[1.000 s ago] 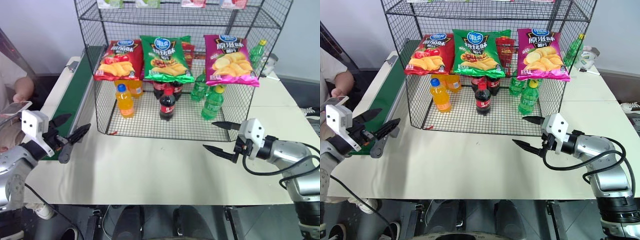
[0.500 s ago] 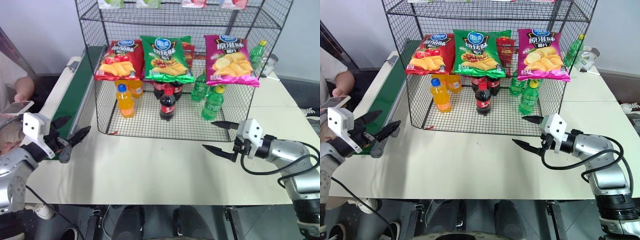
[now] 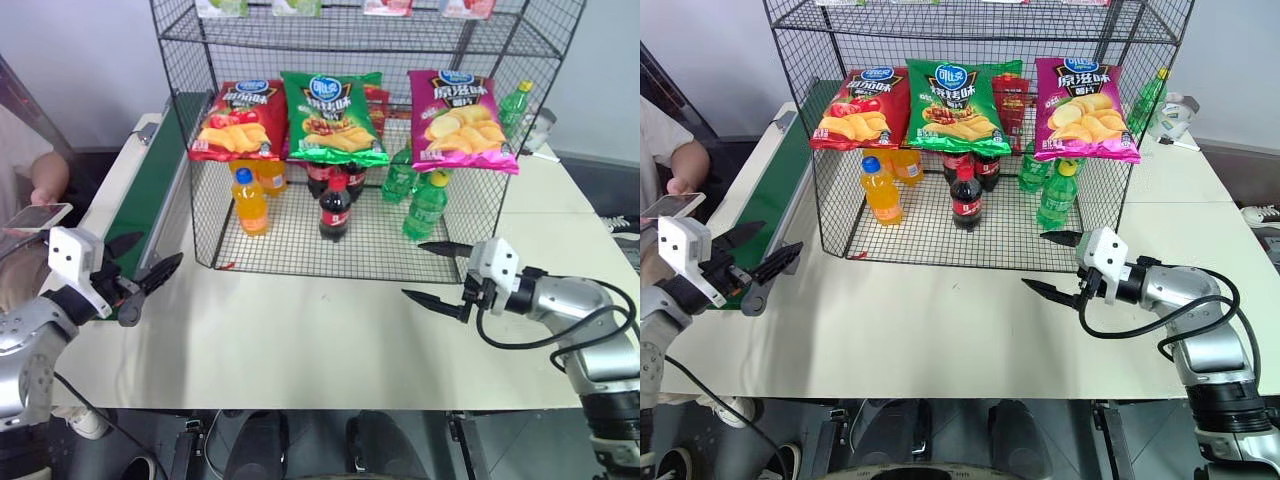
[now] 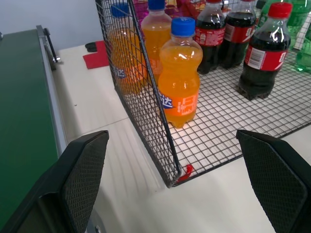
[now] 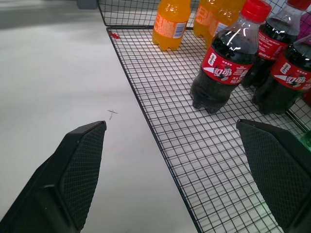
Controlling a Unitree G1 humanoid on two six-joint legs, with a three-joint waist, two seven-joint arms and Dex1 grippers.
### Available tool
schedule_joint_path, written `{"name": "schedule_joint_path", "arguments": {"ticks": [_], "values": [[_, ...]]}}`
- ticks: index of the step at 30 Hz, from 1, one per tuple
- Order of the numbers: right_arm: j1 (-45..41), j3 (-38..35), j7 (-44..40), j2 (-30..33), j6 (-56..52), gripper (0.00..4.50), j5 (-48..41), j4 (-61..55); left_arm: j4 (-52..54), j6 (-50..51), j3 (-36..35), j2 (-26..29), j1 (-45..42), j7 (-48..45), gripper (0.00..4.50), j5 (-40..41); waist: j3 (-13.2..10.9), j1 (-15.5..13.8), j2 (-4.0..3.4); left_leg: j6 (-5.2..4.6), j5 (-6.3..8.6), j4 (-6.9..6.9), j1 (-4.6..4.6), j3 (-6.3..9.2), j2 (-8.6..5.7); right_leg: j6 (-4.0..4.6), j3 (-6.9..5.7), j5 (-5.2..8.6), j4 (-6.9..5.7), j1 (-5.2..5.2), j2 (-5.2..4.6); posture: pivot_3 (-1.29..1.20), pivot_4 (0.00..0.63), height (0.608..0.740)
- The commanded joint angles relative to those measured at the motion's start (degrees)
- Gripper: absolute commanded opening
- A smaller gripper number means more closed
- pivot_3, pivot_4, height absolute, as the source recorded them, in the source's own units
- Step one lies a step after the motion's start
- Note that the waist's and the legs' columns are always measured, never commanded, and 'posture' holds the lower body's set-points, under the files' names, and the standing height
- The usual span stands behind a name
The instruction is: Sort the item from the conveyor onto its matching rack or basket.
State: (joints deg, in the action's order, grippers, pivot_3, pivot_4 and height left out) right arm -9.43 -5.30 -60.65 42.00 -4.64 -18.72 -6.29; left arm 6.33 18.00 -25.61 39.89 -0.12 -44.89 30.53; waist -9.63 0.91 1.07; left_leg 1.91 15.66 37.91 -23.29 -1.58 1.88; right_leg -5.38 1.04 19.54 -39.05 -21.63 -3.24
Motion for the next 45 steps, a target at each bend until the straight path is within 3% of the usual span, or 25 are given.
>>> {"name": "schedule_joint_path", "arguments": {"ticks": [1,45], "values": [[-0.91,-0.51,0.25,0.36,1.09,4.47,-0.04,-0.87,2.01,-1.04,-0.45,0.02,-0.07,0.00,4.50,0.12,0.00,0.00,0.00,0.00,0.00,0.00,0.00,0.01,0.00,0.00,-0.01,0.00,0.00,0.00,0.00,0.00,0.150,0.739],[-1.13,1.28,1.20,-0.06,2.57,4.47,2.06,-0.53,2.09,-1.38,-0.22,0.66,-0.58,-3.70,4.50,2.52,0.00,0.03,0.00,-0.01,0.01,0.04,0.00,0.02,0.00,0.00,-0.03,0.00,-0.01,0.03,0.00,0.00,0.150,0.739]]}}
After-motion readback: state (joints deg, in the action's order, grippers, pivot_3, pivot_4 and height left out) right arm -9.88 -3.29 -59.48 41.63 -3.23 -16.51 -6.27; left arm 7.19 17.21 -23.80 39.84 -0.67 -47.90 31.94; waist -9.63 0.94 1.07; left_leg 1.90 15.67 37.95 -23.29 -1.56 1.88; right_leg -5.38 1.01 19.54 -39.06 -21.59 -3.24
